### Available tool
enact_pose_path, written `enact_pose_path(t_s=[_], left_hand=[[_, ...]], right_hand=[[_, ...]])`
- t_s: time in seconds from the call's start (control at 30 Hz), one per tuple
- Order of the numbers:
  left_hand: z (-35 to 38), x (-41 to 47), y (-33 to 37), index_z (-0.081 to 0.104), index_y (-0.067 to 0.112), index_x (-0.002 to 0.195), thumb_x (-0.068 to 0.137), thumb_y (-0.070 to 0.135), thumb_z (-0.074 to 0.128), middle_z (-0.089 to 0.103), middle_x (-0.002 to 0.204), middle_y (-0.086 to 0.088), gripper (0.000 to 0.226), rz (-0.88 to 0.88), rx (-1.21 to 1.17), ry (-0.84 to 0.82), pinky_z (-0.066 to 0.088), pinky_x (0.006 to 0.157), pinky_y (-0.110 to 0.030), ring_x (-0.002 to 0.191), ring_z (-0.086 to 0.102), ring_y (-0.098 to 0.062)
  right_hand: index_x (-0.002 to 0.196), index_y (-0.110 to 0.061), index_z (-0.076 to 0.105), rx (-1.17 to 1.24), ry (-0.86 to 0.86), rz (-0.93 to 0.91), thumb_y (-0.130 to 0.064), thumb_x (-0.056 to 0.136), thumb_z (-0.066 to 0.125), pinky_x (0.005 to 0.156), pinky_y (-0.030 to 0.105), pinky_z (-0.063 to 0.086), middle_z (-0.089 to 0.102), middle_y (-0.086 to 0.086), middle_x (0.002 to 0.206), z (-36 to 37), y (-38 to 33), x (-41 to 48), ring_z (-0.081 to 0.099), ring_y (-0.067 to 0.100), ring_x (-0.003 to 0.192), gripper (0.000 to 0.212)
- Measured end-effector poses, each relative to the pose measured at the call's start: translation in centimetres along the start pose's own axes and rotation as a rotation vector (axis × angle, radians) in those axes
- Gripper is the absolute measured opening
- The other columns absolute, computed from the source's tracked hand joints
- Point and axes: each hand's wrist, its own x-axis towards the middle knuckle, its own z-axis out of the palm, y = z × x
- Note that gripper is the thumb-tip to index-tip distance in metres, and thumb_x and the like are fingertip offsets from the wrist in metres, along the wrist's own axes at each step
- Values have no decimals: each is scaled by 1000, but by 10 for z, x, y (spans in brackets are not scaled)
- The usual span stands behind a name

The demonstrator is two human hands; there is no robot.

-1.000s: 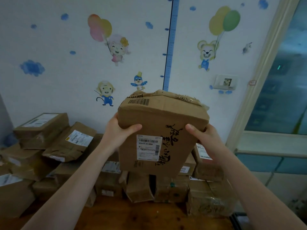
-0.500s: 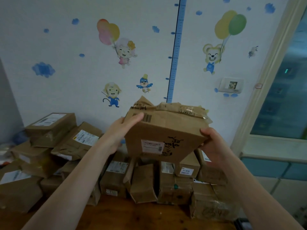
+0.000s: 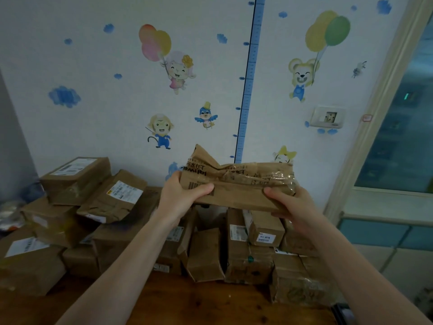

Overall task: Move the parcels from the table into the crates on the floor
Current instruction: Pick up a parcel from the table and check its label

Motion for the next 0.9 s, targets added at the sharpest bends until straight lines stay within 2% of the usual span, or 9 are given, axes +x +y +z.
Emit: enact_pose_path(t_s=[0.17, 0.27, 0.3, 0.4, 0.5, 0.6, 0.73, 0.8, 0.9], left_hand=[[-2, 3, 1, 55, 24, 98, 71, 30, 81, 63, 99, 6, 38, 56, 41, -25, 50, 77, -25, 99, 60, -15], [-1, 7, 3, 54, 15, 120, 64, 55, 75, 60, 117, -1, 71, 5, 111, -8, 48, 90, -33, 112, 56, -21], [-1, 8, 3, 52, 12, 124, 65, 56, 74, 59, 119, -3, 77, -3, 126, 9, 48, 88, -32, 112, 55, -22], [-3, 8, 3, 56, 12, 113, 73, 43, 76, 61, 102, 2, 54, 72, 133, 66, 43, 68, -19, 98, 56, -17], [-6, 10, 1, 57, 13, 107, 76, 41, 75, 60, 97, 5, 46, 142, 187, 97, 40, 67, -17, 95, 56, -14], [-2, 7, 4, 52, 14, 101, 77, 40, 74, 55, 93, 11, 41, 166, 226, 73, 36, 62, -11, 89, 53, -8], [0, 10, 9, 54, 19, 100, 76, 49, 70, 58, 93, 10, 42, 135, 221, 5, 42, 68, -17, 83, 54, -2], [0, 12, 8, 59, 22, 88, 79, 51, 66, 63, 88, 10, 31, 128, 235, -6, 43, 72, -20, 84, 57, -6], [1, 10, 1, 62, 23, 75, 83, 43, 66, 65, 79, 8, 22, 177, 227, 40, 40, 65, -17, 79, 60, -6]], right_hand=[[96, -25, 56, 49, 19, 4, -28, 81, 71, 83, 45, 53, 63, 3, 100, -1, -5, 0, 60, 21, 92, 21], [96, -23, 57, 0, 43, -25, -28, 83, 70, 81, 45, 53, 62, 2, 95, 3, -4, 0, 59, 18, 86, 19], [99, -21, 57, -23, 39, -30, -27, 83, 69, 79, 44, 53, 61, 2, 95, 4, -2, -1, 59, 18, 85, 21], [101, -24, 58, -44, -39, -50, -30, 76, 74, 76, 40, 53, 63, 2, 102, 2, -3, -4, 60, 20, 93, 30], [102, -25, 58, -75, -170, 6, -41, 62, 73, 86, 41, 49, 64, 0, 105, 0, -7, -6, 59, 20, 98, 46], [100, -22, 57, 64, -21, 75, -50, 71, 70, 90, 44, 51, 64, 3, 104, 4, -3, 0, 61, 22, 97, 43], [94, -17, 61, 83, 81, 37, -39, 85, 65, 69, 38, 55, 65, 6, 95, 8, 3, 3, 63, 23, 87, 25], [96, -14, 62, 68, 96, 20, -38, 86, 64, 75, 41, 55, 65, 6, 94, 8, 6, 3, 63, 24, 88, 25], [94, -19, 61, 43, 103, -46, -37, 86, 64, 83, 40, 54, 66, 6, 101, 7, 10, 2, 63, 22, 92, 19]])
